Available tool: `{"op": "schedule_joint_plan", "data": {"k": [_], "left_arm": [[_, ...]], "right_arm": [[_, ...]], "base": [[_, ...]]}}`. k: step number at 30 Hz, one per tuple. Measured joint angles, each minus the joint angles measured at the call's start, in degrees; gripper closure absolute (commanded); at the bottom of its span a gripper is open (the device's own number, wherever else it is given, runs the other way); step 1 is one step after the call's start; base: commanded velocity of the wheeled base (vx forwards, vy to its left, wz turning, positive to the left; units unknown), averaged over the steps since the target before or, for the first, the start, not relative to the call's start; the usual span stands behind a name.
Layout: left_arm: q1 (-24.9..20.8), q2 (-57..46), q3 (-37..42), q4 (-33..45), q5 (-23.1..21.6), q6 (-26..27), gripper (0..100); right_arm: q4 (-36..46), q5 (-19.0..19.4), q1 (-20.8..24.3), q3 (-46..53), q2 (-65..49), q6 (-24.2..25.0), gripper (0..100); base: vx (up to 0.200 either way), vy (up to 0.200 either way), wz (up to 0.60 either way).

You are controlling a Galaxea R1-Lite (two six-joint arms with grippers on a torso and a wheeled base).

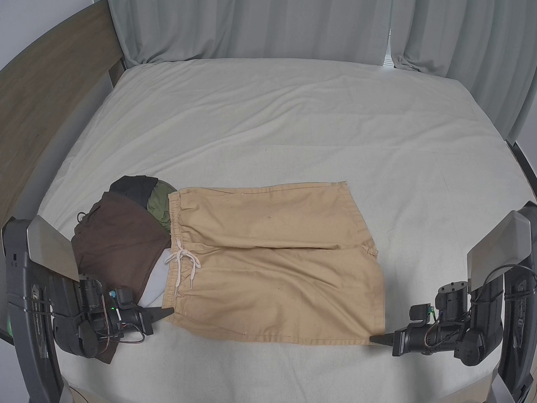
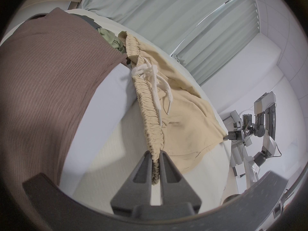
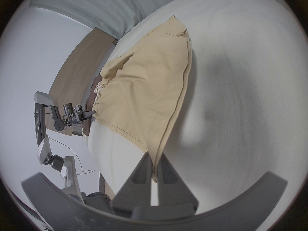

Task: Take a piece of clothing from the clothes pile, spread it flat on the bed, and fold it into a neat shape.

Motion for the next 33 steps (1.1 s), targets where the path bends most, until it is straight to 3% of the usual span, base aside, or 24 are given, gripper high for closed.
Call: {"op": "schedule_joint_plan", "data": {"k": [10,26,27,33], "left_arm": [[2.69,-1.57,6.75,0.0,-2.73,3.63,100],[4.79,-1.83,8.98,0.11,-4.71,5.4,100],[4.74,-1.83,8.98,0.11,-4.71,5.33,0],[4.52,-1.83,8.98,0.11,-4.89,5.6,0]], "right_arm": [[0.05,0.1,-0.52,2.51,-0.63,-0.23,100],[0.06,0.21,-1.76,3.69,0.22,-2.52,100],[0.09,0.21,-1.76,3.69,0.26,-2.52,0],[0.06,0.13,-2.04,3.72,0.74,-5.62,0]], "base": [[0.0,0.0,0.0],[0.0,0.0,0.0],[0.0,0.0,0.0],[0.0,0.0,0.0]]}}
